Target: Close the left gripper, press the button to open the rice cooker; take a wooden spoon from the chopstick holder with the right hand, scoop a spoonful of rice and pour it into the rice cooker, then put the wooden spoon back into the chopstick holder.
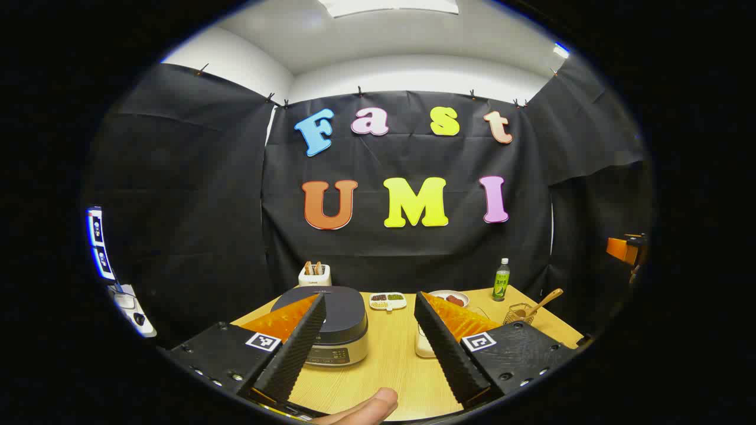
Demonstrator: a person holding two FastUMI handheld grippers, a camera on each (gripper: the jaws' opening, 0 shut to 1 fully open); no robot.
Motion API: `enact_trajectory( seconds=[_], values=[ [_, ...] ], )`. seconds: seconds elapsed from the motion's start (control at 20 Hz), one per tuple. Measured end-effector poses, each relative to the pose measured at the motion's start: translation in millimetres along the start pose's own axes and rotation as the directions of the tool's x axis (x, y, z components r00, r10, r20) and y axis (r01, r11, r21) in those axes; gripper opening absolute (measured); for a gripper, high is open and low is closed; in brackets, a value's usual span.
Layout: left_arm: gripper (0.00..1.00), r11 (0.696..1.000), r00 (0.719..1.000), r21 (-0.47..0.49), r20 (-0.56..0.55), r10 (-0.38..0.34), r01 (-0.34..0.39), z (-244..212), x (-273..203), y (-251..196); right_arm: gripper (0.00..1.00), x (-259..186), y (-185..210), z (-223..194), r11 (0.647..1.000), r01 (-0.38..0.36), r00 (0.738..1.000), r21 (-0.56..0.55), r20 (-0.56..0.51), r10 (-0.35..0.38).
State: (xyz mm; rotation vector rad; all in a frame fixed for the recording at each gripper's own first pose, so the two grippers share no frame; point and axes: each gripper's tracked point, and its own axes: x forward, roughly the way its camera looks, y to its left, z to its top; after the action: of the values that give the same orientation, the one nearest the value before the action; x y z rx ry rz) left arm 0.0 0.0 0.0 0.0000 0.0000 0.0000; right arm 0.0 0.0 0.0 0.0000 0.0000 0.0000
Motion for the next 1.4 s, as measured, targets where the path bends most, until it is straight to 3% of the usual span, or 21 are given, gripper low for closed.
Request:
enact_trajectory(
  seconds=[0.5, 0.55, 0.6, 0.8, 1.0, 1.05, 1.15, 1.2, 1.25, 1.3, 1.4],
  values=[
    [0.96, 1.0, 1.0, -0.007, 0.015, 0.014, -0.014, 7, 3, 6, 1.0, 3, -11, 3, 1.0, -0.006, 1.0, -0.014, 0.007, 0.006],
    [1.0, 1.0, 1.0, -0.009, 0.009, 0.012, -0.012, 7, 5, 7, 1.0, 3, -10, 6, 1.0, -0.008, 1.0, -0.017, 0.011, 0.008],
    [0.96, 1.0, 1.0, -0.01, 0.004, 0.014, -0.014, 6, 6, 6, 1.0, 3, -8, 9, 1.0, -0.011, 1.0, -0.024, 0.013, 0.011],
    [0.96, 1.0, 1.0, 0.007, 0.003, 0.03, -0.03, 5, 13, 15, 1.0, -2, -3, 19, 0.999, -0.021, 1.0, -0.035, 0.022, 0.022],
    [0.96, 0.999, 0.999, -0.029, -0.034, 0.037, -0.037, -7, 26, 26, 1.0, -4, 0, 25, 0.999, -0.027, 0.999, -0.045, 0.035, 0.028],
    [1.0, 0.998, 0.998, -0.057, -0.057, 0.01, -0.013, -12, 31, 22, 1.0, -4, 2, 25, 0.998, -0.029, 0.999, -0.046, 0.035, 0.031],
    [0.96, 0.994, 0.995, -0.109, -0.093, -0.036, 0.026, -18, 38, 20, 1.0, -5, 2, 25, 0.998, -0.034, 0.999, -0.044, 0.038, 0.036],
    [0.96, 0.993, 0.995, -0.114, -0.099, -0.023, 0.012, -19, 43, 28, 1.0, -5, 3, 25, 0.999, -0.037, 0.999, -0.04, 0.037, 0.039],
    [0.87, 0.994, 0.993, -0.104, -0.115, 0.005, -0.017, -25, 47, 39, 1.0, -4, 3, 23, 0.999, -0.041, 0.998, -0.034, 0.036, 0.042],
    [0.96, 0.995, 0.992, -0.09, -0.121, 0.024, -0.035, -27, 52, 47, 1.0, -4, 4, 22, 0.998, -0.045, 0.998, -0.032, 0.034, 0.046],
    [0.94, 0.996, 0.988, -0.083, -0.151, 0.014, -0.027, -35, 63, 49, 1.0, -5, 5, 21, 0.998, -0.05, 0.998, -0.033, 0.032, 0.051]
  ],
)
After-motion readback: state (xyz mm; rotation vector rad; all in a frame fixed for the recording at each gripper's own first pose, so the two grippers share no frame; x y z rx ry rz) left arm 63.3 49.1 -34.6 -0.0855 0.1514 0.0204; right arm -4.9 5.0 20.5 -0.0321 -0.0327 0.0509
